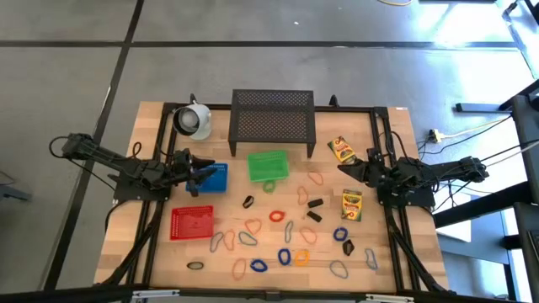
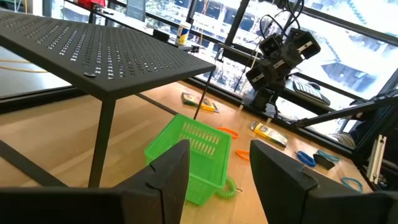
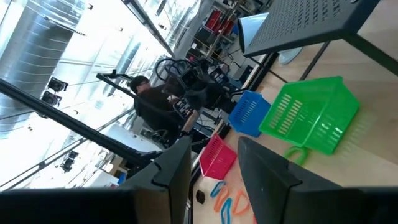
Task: Pick & Place Office Desk Supplies
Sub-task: Put the black rubber band into the blue bin
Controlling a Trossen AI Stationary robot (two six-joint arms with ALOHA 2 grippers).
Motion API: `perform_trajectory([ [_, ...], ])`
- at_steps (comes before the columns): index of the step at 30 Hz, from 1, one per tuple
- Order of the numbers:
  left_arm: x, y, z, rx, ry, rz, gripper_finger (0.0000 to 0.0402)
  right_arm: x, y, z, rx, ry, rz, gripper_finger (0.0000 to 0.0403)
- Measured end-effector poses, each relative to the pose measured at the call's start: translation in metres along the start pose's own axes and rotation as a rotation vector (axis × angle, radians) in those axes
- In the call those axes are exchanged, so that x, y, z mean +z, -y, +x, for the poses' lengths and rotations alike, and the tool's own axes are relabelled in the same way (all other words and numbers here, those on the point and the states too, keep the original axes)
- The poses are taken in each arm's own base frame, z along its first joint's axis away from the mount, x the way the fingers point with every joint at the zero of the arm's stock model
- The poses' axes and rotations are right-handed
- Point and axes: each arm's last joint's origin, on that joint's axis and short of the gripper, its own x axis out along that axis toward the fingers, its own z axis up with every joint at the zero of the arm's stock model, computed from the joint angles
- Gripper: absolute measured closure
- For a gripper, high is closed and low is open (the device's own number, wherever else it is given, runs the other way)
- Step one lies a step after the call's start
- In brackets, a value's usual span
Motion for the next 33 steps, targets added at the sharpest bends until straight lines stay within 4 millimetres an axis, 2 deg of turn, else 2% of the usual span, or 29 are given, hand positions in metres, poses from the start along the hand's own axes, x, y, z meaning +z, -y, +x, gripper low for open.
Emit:
perform_trajectory([
  [8,0.004,0.001,0.000,-0.004,0.035,-0.029,0.0238,0.000,0.000,0.000,0.000,0.000,-0.006,0.0266],
  [16,0.027,0.011,-0.003,-0.147,0.220,-0.113,0.0239,0.000,0.000,0.000,0.001,0.000,-0.006,0.0266],
  [20,0.041,0.017,-0.003,-0.166,0.264,-0.114,0.0237,0.001,0.000,0.000,-0.017,0.031,-0.006,0.0266],
  [27,0.072,0.044,0.012,-0.158,0.249,0.004,0.0240,0.005,0.003,-0.001,-0.112,0.175,-0.051,0.0266],
  [33,0.089,0.074,0.039,-0.135,0.194,0.105,0.0238,0.004,0.002,0.000,-0.085,0.126,-0.110,0.0266],
])
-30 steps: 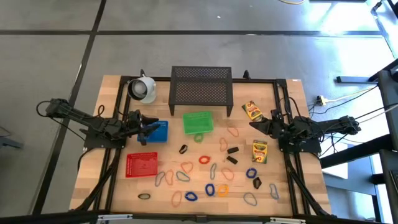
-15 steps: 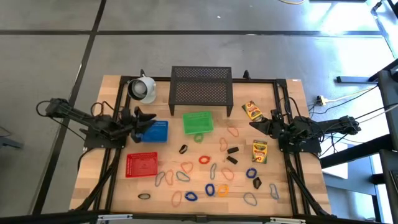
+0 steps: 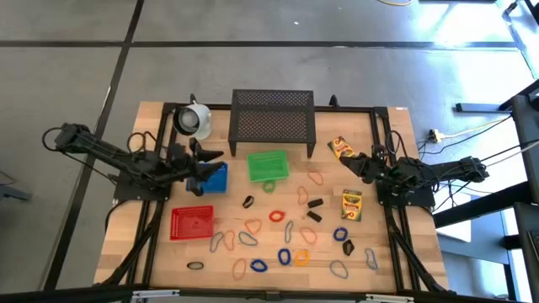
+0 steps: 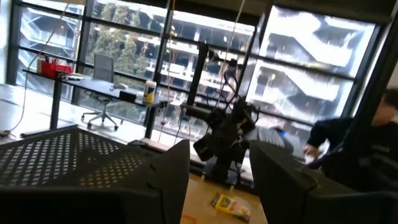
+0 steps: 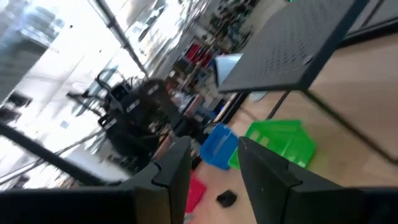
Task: Pick & Place Office Desk Supplies
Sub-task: Put the black rubber band into the blue bin
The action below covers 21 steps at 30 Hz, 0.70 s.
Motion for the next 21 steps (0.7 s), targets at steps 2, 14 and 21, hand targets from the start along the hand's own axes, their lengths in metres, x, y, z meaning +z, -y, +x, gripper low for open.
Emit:
perform_trajectory([
  [2,0.000,0.008,0.011,0.005,-0.040,0.028,0.0237,-0.001,-0.001,0.000,0.022,-0.028,0.021,0.0266],
  [14,-0.031,0.041,0.066,0.098,-0.488,0.091,0.0236,-0.002,0.000,0.000,0.018,-0.039,-0.034,0.0266],
  [21,-0.066,0.057,0.088,0.086,-0.795,0.073,0.0236,-0.002,0.000,0.000,0.018,-0.047,-0.062,0.0266],
])
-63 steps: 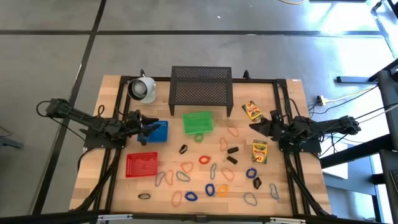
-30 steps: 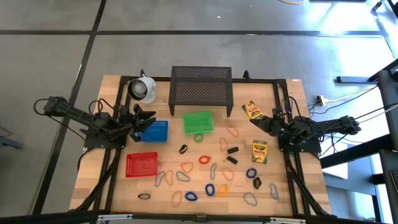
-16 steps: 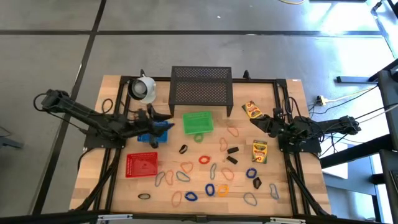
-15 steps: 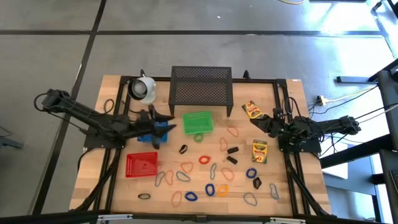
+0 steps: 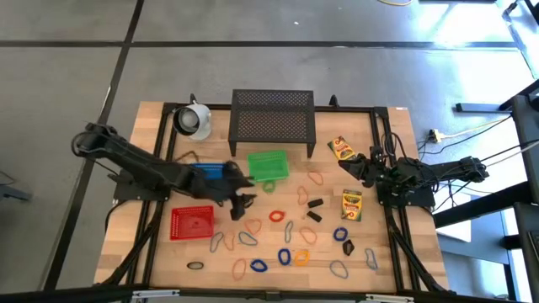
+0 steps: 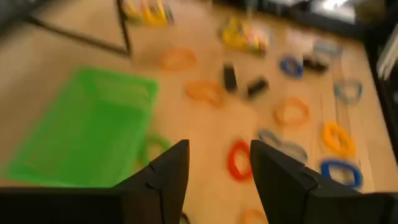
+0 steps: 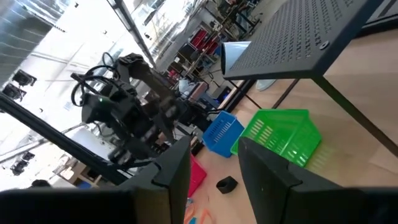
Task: Pick & Place Office Desk Supplies
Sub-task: Put the black rubber band into the blue bin
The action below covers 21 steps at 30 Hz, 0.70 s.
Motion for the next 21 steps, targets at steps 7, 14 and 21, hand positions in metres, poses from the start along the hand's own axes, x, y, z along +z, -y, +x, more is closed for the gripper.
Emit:
perform_trajectory([
  [7,-0.012,0.024,0.040,0.080,-0.228,0.027,0.0235,-0.002,0.001,0.000,0.017,-0.048,-0.089,0.0266],
  [14,-0.018,0.024,0.081,0.262,-0.480,-0.113,0.0235,-0.007,0.001,0.000,0.083,-0.165,-0.098,0.0266],
  [21,-0.018,0.020,0.118,0.318,-0.598,-0.248,0.0235,-0.010,0.000,-0.001,0.146,-0.246,-0.113,0.0266],
])
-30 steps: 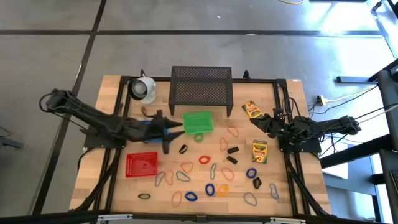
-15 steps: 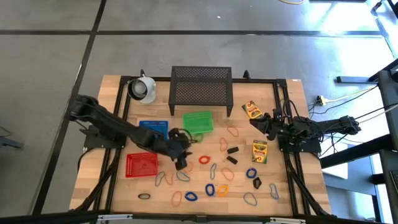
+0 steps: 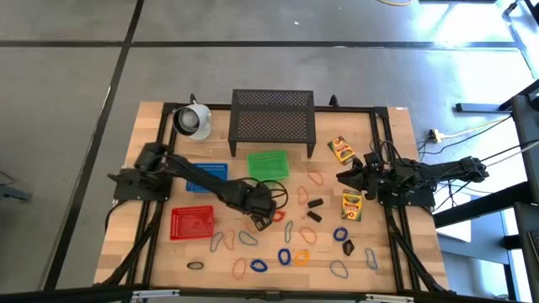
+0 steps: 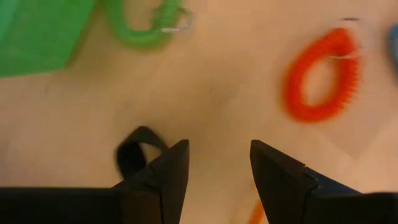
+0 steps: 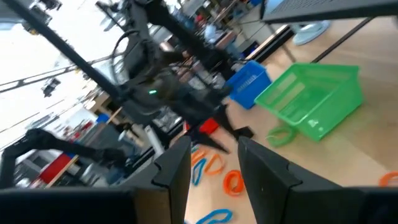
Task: Pick & Place Office Desk Supplies
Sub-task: Put the black rubber band into the blue bin
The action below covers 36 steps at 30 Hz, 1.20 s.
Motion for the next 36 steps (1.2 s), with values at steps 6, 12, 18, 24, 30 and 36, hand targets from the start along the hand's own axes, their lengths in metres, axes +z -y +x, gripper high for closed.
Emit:
perform_trajectory([
  [6,0.016,-0.005,0.000,0.051,-0.056,-0.103,0.0235,-0.003,-0.001,0.000,0.049,-0.071,-0.009,0.0266],
  [12,0.023,-0.005,-0.011,0.067,-0.069,-0.115,0.0235,-0.003,0.000,0.000,0.046,-0.074,-0.019,0.0266],
  [18,0.021,-0.009,-0.011,0.098,-0.091,-0.110,0.0235,-0.003,0.000,0.000,0.046,-0.073,-0.040,0.0266],
  [24,0.016,-0.017,-0.013,0.211,-0.103,-0.103,0.0235,-0.003,0.000,0.000,0.044,-0.071,-0.040,0.0266],
  [30,0.019,-0.013,-0.008,0.179,-0.079,-0.061,0.0235,-0.003,0.000,0.000,0.044,-0.070,-0.042,0.0266],
  [36,0.019,-0.013,0.001,0.195,-0.087,-0.067,0.0235,-0.003,0.000,0.000,0.043,-0.070,-0.042,0.0266],
])
